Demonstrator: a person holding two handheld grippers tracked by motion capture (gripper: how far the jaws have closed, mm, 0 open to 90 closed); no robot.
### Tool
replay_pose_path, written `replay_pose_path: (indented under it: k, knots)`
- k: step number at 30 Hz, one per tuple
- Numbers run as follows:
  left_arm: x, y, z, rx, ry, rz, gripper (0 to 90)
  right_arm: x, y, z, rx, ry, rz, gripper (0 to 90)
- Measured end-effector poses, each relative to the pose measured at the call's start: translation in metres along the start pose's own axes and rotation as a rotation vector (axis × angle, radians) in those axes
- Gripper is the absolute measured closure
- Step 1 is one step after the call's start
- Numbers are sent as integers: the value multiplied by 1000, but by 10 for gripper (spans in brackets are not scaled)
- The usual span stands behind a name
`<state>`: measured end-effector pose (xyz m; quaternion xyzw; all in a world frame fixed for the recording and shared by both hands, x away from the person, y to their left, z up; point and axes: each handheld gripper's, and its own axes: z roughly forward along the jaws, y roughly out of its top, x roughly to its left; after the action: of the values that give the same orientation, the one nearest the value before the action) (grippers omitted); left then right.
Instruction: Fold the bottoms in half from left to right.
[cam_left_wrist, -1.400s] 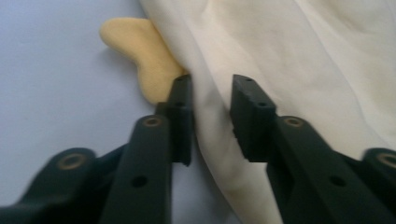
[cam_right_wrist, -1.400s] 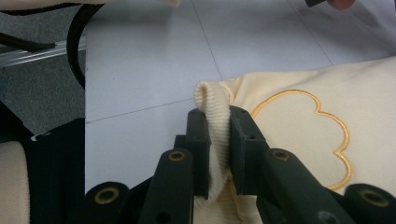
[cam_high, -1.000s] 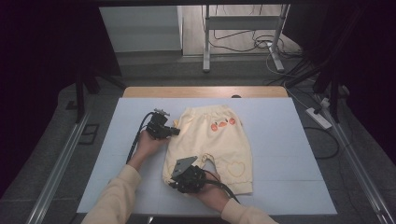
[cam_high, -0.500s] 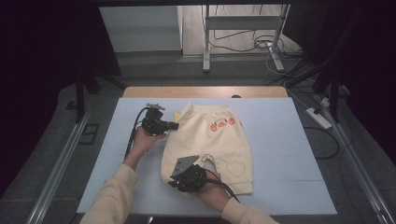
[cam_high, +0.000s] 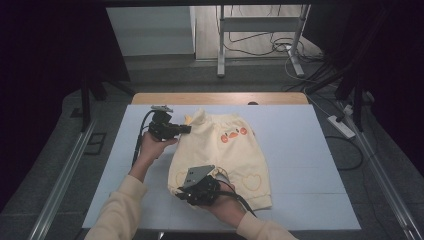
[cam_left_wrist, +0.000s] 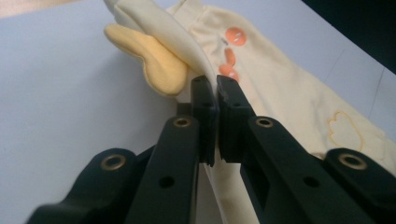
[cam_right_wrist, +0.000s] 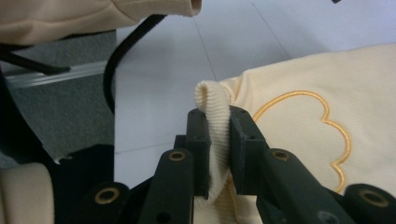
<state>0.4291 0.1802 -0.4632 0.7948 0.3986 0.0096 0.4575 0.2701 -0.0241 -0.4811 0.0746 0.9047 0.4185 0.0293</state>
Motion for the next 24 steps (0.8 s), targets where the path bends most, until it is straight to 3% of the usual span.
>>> replay_pose_path:
  k: [5,14,24]
  knots:
    - [3,-3,4,22,-3,-15,856,1,-3,4,12,2,4,789]
    - [-3,5,-17,-49,-40,-9,857,5,11,-8,-46,16,-23,789]
    - [5,-1,-17,-25,-36,-38,857,5,7,-2,-28,26,-18,790]
